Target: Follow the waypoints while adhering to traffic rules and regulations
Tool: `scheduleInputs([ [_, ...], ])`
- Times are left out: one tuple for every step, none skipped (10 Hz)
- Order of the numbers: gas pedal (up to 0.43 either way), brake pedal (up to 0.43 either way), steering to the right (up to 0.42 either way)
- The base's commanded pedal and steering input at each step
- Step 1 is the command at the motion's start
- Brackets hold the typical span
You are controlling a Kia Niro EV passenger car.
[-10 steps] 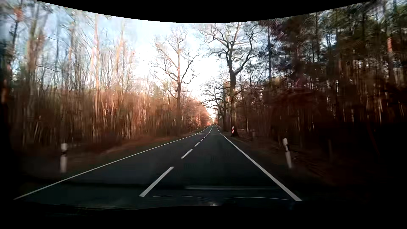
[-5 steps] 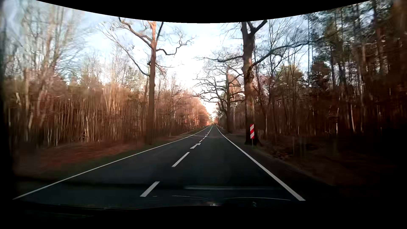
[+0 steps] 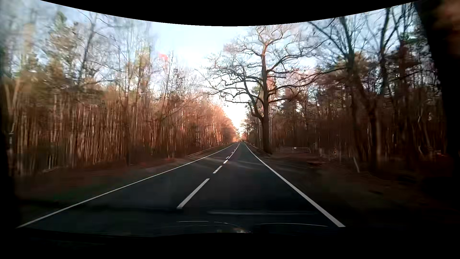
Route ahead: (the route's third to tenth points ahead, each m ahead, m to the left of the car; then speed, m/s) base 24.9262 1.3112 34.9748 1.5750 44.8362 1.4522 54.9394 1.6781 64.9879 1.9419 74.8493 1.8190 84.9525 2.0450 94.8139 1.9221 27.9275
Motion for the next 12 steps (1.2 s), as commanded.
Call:
scheduleInputs([
  [0.197,0.0,0.0],
  [0.197,0.0,0.0],
  [0.197,0.0,0.0],
  [0.197,0.0,0.0],
  [0.197,0.0,0.0],
  [0.197,0.0,0.0],
  [0.197,0.0,0.0],
  [0.197,0.0,0.0],
  [0.197,0.0,-0.001],
  [0.197,0.0,-0.001],
  [0.197,0.0,0.0],
  [0.197,0.0,-0.001],
])
